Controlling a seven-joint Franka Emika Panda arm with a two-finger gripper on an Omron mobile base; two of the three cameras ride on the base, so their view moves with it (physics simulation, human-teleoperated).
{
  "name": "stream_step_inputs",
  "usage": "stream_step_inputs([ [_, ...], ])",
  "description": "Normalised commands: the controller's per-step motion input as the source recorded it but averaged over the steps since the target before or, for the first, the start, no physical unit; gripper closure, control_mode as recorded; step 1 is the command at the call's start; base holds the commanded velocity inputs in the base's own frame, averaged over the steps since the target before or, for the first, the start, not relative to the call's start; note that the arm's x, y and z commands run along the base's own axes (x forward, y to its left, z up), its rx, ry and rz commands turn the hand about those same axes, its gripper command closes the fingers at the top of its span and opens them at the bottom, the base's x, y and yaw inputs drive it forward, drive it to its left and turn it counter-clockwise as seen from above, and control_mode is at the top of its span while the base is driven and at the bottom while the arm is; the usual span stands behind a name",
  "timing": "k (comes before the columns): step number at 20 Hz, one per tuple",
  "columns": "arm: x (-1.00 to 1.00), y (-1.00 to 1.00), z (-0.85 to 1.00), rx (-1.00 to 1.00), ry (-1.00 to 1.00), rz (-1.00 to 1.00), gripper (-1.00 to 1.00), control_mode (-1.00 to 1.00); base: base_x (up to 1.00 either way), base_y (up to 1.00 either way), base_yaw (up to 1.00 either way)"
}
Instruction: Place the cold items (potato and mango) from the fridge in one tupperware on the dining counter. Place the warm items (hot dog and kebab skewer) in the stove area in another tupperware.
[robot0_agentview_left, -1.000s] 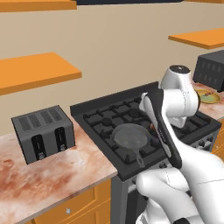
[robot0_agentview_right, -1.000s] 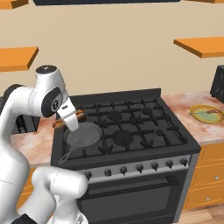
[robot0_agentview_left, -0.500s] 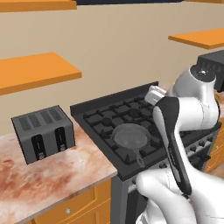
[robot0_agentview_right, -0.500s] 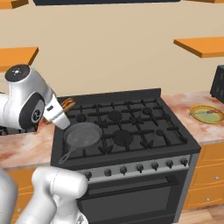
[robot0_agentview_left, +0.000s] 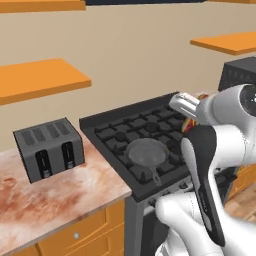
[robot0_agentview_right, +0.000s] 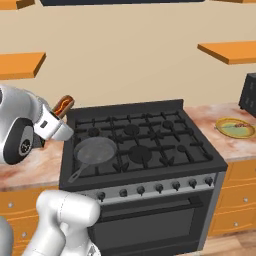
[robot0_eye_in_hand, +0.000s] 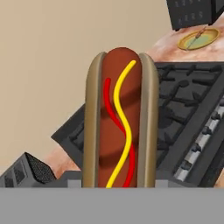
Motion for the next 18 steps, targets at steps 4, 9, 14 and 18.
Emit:
stream_step_inputs([
  [4, 0.0, 0.0, 0.0, 0.0, 0.0, 0.0, 1.0, 1.0, -0.86, 0.2, -0.12],
  [9, 0.0, 0.0, 0.0, 0.0, 0.0, 0.0, 1.0, 1.0, -0.69, 0.55, -0.36],
  [14, 0.0, 0.0, 0.0, 0.0, 0.0, 0.0, 1.0, 1.0, -0.49, 0.63, -0.51],
  [18, 0.0, 0.0, 0.0, 0.0, 0.0, 0.0, 1.0, 1.0, -0.38, 0.62, -0.56],
])
